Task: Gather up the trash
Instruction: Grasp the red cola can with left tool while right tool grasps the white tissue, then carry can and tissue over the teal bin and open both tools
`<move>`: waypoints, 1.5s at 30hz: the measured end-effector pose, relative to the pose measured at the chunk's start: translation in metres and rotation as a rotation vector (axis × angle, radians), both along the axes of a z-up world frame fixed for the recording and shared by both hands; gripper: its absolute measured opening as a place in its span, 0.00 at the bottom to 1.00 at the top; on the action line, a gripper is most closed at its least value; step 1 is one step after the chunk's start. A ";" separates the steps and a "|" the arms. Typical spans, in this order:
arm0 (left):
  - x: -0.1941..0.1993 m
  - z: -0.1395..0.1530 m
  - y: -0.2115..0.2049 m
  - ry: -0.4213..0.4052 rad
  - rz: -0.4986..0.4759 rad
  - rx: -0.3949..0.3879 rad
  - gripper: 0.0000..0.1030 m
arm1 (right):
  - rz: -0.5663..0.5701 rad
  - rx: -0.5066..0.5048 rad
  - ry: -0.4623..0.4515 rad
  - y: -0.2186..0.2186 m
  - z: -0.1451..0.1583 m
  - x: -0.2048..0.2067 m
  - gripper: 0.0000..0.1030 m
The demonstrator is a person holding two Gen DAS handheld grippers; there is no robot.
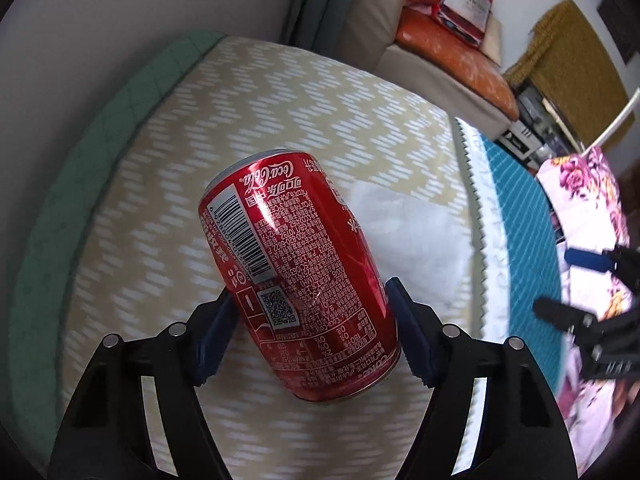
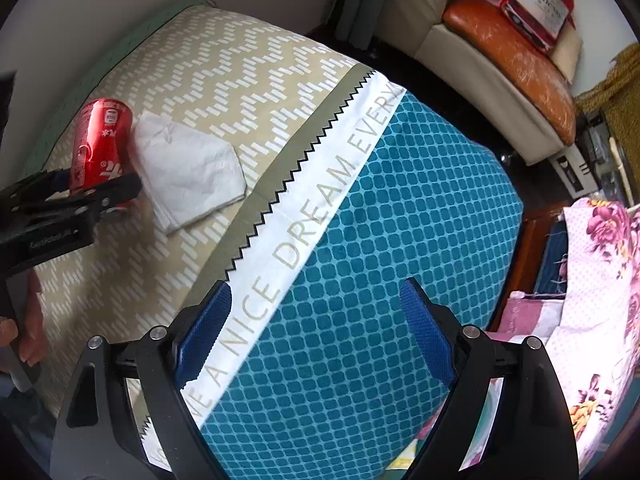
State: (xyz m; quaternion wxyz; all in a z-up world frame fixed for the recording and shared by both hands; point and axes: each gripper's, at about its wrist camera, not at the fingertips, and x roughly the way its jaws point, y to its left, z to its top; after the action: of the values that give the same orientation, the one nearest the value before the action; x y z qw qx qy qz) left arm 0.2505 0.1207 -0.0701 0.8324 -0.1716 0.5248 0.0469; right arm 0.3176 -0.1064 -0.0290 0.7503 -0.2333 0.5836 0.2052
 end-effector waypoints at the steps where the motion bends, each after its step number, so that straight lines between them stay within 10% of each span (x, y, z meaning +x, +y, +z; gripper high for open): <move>1: -0.002 0.000 0.008 0.000 -0.017 0.005 0.71 | 0.016 0.014 0.010 0.013 -0.002 0.002 0.80; 18: -0.007 -0.006 0.043 0.008 -0.165 0.125 0.71 | 0.233 0.012 0.043 0.115 -0.041 0.018 0.79; 23: -0.007 -0.004 0.042 0.003 -0.147 0.137 0.58 | 0.266 0.067 0.064 0.125 -0.036 0.012 0.59; 28: -0.011 0.001 0.033 0.001 -0.154 0.140 0.58 | 0.256 0.102 0.092 0.128 -0.029 0.002 0.07; 45: -0.054 0.049 -0.039 -0.078 -0.252 0.189 0.58 | 0.036 0.161 -0.019 0.013 0.009 -0.090 0.06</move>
State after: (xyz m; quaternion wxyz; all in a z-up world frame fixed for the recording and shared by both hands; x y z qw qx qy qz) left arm 0.1961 0.0815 -0.0213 0.8640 -0.0269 0.5025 -0.0152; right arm 0.2279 -0.0938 -0.0204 0.7683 -0.1848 0.5537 0.2626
